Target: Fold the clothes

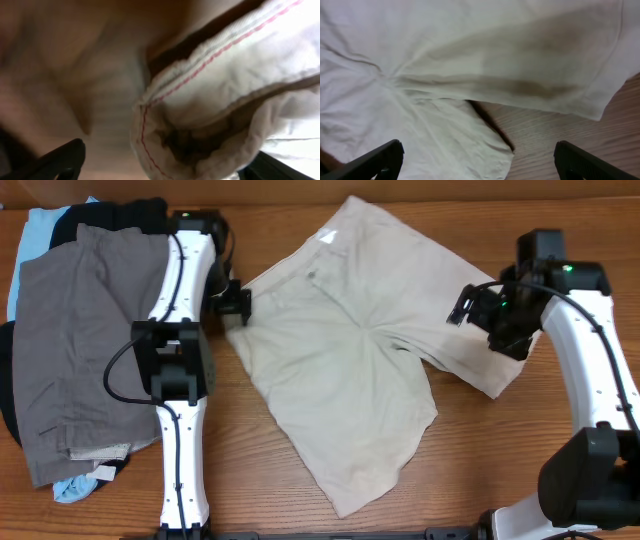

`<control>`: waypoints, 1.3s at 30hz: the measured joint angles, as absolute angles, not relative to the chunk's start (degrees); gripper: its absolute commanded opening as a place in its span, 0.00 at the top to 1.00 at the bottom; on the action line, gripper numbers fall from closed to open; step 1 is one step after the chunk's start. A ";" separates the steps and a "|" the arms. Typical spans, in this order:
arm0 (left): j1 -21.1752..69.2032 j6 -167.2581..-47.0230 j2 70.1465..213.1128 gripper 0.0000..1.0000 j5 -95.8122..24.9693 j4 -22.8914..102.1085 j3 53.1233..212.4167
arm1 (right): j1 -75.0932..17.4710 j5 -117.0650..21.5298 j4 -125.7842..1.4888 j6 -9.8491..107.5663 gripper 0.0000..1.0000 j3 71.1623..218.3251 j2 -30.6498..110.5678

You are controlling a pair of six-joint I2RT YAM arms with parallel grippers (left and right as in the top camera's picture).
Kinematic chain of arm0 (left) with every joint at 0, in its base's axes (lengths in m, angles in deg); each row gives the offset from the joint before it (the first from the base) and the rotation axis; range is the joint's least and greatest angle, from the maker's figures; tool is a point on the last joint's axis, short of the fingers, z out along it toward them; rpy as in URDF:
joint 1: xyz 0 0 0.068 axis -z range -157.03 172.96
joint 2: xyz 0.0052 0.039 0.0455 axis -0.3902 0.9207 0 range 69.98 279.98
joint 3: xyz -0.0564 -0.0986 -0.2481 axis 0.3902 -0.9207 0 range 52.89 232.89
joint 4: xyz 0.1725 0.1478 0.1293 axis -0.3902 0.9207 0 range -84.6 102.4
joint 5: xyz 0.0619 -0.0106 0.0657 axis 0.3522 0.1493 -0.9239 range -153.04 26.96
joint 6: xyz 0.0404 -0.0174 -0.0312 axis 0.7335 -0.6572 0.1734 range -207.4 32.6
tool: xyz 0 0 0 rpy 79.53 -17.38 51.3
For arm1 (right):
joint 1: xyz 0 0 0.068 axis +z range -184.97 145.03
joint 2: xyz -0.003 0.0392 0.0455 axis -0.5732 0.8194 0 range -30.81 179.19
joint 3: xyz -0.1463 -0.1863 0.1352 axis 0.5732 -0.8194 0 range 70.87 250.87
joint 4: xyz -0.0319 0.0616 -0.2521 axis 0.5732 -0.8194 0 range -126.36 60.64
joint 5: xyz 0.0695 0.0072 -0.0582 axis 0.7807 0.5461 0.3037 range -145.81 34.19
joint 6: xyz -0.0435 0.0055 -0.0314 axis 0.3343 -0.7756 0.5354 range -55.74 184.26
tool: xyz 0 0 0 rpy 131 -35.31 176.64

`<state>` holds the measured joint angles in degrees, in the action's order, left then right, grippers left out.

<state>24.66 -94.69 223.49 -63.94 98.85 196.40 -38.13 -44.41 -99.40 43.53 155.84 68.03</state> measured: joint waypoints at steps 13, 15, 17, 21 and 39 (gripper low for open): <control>25.71 -90.63 223.54 0.00 -62.61 102.04 201.84 | -30.18 -44.59 -93.55 37.32 0.02 141.41 64.45; 25.99 -90.63 222.73 0.00 -62.41 102.06 204.22 | -27.58 -44.52 -93.37 36.33 0.01 140.51 61.78; 26.12 -90.63 220.98 0.00 -62.20 102.04 206.76 | -24.89 -44.26 -93.24 35.29 0.01 138.96 59.16; 26.17 -90.63 214.86 0.00 -62.20 101.52 212.42 | -21.13 -44.00 -91.14 33.38 0.00 134.72 57.52; 27.89 -90.54 202.64 0.00 -61.98 95.92 217.07 | -19.60 -42.40 -75.12 26.30 0.23 114.44 57.54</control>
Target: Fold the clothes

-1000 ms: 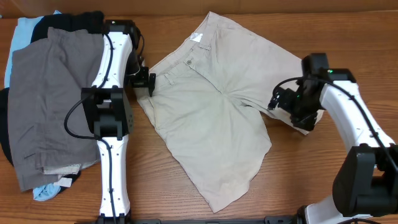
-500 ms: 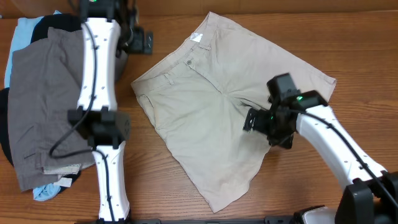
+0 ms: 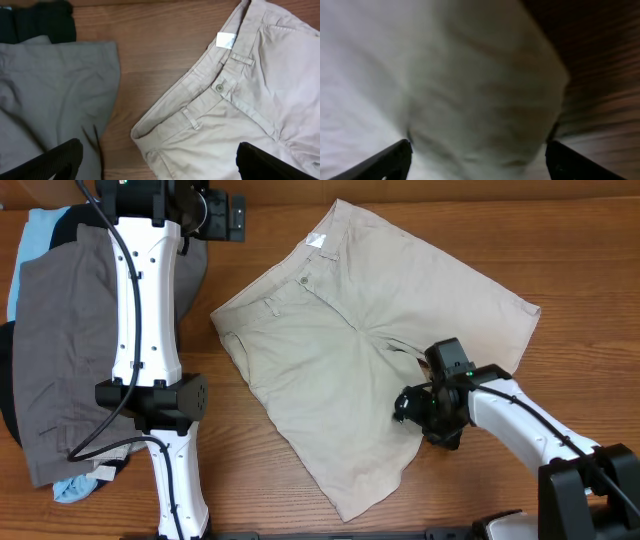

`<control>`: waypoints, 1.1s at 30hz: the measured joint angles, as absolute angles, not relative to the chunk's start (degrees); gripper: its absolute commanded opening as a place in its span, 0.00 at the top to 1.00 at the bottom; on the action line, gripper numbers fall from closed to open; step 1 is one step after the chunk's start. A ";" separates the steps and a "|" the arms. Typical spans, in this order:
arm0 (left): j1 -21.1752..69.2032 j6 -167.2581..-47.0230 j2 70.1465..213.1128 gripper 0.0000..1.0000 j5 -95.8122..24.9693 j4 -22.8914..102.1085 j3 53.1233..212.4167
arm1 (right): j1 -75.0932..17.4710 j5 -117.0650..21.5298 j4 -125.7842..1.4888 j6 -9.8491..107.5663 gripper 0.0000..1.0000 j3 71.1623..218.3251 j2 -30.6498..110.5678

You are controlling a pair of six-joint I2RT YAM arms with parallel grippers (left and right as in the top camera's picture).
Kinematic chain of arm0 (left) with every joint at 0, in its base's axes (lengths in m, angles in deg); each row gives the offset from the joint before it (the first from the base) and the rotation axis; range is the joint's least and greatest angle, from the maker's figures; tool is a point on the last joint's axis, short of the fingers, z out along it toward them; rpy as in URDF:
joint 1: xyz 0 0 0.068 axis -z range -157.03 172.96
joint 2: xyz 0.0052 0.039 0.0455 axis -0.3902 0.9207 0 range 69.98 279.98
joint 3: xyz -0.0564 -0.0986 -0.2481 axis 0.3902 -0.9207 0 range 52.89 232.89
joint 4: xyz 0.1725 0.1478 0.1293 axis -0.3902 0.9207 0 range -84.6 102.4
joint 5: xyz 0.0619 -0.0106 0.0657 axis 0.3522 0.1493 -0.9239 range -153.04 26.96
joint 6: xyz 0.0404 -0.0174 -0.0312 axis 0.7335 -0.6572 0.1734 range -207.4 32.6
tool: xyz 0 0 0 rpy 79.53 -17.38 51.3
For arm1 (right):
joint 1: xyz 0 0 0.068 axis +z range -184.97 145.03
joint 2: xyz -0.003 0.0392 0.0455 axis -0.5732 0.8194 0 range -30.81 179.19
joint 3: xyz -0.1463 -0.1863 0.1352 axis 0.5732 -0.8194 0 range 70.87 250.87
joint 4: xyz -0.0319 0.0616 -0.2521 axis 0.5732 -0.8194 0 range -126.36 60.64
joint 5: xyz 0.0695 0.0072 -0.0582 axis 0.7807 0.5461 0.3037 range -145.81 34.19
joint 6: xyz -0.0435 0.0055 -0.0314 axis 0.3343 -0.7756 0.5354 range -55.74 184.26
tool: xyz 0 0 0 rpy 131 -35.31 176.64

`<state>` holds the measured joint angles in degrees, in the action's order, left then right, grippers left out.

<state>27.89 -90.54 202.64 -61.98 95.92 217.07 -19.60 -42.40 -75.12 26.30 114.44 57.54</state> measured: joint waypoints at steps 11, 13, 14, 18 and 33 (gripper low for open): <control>28.27 -90.41 202.64 0.00 -61.98 95.55 217.07 | -21.19 -47.78 -70.77 19.59 0.93 112.41 56.93; 28.27 -90.41 202.64 0.00 -62.00 95.55 217.07 | -23.20 -48.00 -72.65 19.64 0.93 112.52 56.93; 28.27 -90.41 202.64 0.00 -61.98 95.55 217.07 | -24.39 -48.26 -74.16 19.92 0.91 112.71 56.91; 28.53 -90.41 202.64 0.00 -62.00 95.53 217.07 | -29.35 -49.33 -82.94 23.31 0.72 115.58 56.21; 28.61 -90.41 202.64 0.00 -61.98 95.55 217.07 | -23.07 -43.12 -86.94 34.85 0.56 125.65 53.98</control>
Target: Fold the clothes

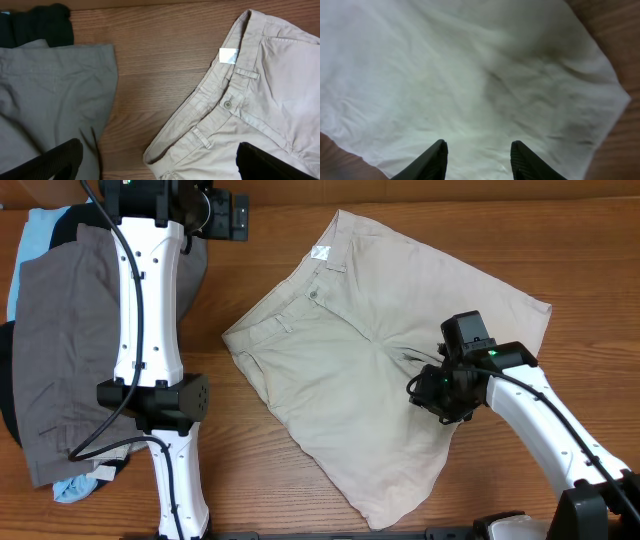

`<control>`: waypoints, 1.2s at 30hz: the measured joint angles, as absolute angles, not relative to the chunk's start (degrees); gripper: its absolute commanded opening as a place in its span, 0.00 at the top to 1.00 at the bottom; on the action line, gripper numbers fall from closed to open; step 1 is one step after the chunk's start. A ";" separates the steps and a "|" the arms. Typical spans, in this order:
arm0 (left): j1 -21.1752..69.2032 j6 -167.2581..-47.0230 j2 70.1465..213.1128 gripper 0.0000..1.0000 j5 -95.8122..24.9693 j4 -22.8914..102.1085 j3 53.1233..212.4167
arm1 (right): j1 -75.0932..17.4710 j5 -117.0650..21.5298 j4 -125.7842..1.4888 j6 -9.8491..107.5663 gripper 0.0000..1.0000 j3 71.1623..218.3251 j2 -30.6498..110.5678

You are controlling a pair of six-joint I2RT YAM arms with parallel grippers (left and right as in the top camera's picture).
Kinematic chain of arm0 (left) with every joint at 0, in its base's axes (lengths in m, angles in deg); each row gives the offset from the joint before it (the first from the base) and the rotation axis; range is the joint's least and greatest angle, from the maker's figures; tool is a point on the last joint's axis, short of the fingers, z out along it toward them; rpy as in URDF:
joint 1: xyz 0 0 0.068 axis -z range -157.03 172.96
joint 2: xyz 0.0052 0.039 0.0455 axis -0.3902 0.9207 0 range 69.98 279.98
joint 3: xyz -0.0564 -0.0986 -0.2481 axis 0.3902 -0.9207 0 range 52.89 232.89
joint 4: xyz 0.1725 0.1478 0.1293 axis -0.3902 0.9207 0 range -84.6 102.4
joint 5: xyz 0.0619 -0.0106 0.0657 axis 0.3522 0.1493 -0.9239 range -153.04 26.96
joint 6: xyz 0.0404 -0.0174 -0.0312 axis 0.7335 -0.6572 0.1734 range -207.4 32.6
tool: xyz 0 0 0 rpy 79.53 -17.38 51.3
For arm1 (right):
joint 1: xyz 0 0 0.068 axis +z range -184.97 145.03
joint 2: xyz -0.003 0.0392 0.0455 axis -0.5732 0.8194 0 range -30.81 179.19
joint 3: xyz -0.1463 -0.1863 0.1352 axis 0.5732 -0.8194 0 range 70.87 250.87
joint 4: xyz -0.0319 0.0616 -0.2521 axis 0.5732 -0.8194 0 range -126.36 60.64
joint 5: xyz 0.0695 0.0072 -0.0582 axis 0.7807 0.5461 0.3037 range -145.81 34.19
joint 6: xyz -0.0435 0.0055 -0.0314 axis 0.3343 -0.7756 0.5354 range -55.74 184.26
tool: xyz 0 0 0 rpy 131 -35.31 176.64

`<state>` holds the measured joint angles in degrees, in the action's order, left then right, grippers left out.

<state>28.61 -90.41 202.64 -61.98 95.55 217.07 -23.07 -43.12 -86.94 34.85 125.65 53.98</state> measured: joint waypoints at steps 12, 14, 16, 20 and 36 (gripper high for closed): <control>28.75 -90.41 202.64 0.00 -61.98 95.55 217.07 | -34.13 -52.61 -89.50 29.01 0.58 124.03 53.94; 28.90 -90.41 202.64 0.00 -61.98 95.55 217.07 | -36.10 -53.20 -87.16 28.51 0.61 121.56 53.94; 29.01 -90.41 202.64 0.00 -61.98 95.53 217.07 | -37.94 -53.24 -85.26 27.96 0.62 118.70 53.94; 28.99 -90.41 202.64 0.00 -61.98 95.51 217.07 | -40.47 -52.13 -81.20 27.22 0.62 114.02 53.94; 28.99 -90.41 202.64 0.00 -61.98 95.51 217.07 | -41.00 -35.04 -63.51 25.06 0.62 105.87 52.30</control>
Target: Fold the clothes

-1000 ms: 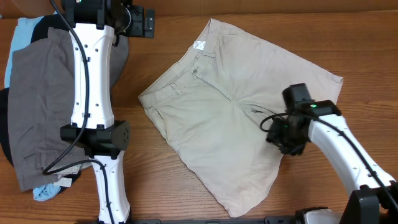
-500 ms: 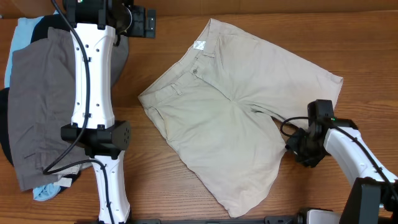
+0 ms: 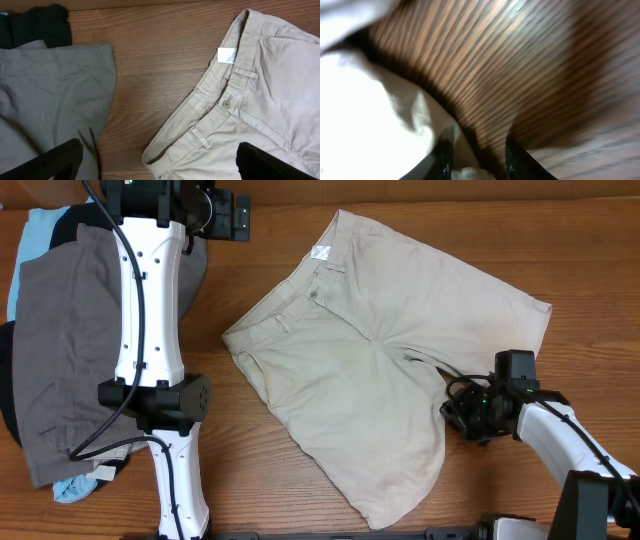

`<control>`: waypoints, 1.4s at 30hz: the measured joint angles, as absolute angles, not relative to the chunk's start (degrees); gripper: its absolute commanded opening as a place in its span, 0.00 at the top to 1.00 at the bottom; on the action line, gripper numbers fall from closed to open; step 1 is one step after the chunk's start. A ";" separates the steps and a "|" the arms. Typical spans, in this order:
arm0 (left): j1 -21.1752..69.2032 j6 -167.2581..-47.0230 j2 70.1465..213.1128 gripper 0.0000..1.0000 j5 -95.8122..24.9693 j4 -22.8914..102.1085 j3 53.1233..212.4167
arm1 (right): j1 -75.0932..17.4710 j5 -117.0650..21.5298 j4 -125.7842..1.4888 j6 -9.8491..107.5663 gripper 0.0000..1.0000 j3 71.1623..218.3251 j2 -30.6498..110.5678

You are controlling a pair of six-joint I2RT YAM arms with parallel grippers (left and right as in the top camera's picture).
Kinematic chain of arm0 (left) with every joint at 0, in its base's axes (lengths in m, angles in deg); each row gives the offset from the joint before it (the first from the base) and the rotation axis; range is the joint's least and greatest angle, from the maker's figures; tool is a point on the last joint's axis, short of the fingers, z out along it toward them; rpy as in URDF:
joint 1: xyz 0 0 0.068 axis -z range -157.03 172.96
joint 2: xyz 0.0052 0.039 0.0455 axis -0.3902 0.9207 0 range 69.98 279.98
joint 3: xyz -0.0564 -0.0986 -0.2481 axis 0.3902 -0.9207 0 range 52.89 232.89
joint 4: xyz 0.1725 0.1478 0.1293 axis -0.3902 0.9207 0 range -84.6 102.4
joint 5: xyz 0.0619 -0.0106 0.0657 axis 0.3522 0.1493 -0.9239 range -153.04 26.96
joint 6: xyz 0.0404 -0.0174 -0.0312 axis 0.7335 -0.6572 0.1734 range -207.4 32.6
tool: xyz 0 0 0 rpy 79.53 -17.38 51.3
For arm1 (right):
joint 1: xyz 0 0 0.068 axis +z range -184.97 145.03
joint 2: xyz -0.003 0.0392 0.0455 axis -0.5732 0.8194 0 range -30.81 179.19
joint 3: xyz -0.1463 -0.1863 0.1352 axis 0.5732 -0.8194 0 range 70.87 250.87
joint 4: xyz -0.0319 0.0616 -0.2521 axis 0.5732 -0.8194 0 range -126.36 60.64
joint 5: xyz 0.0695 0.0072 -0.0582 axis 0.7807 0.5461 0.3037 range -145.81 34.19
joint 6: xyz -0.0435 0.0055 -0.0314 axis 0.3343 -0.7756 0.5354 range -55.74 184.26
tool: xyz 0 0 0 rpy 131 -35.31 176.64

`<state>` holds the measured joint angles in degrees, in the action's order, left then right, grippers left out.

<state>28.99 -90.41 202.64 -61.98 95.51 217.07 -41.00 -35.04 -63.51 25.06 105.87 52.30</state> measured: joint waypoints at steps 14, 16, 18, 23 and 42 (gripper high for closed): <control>29.01 -90.41 202.64 0.00 -61.98 95.51 217.07 | -41.00 -18.10 -63.19 38.24 0.76 104.76 52.97; 29.01 -90.41 202.64 0.00 -61.98 95.46 217.07 | -41.00 -16.89 -63.69 40.03 0.92 104.76 52.97; 29.01 -90.41 202.64 0.00 -61.98 95.42 217.07 | -41.00 -16.15 -63.93 41.76 0.96 104.73 52.97; 29.07 -90.41 202.64 0.00 -61.98 95.40 217.07 | -40.97 -16.06 -65.11 43.29 0.96 104.67 53.00; 29.64 -90.41 202.64 0.00 -61.98 94.44 217.07 | -40.97 -63.71 -93.30 32.31 0.36 129.61 53.15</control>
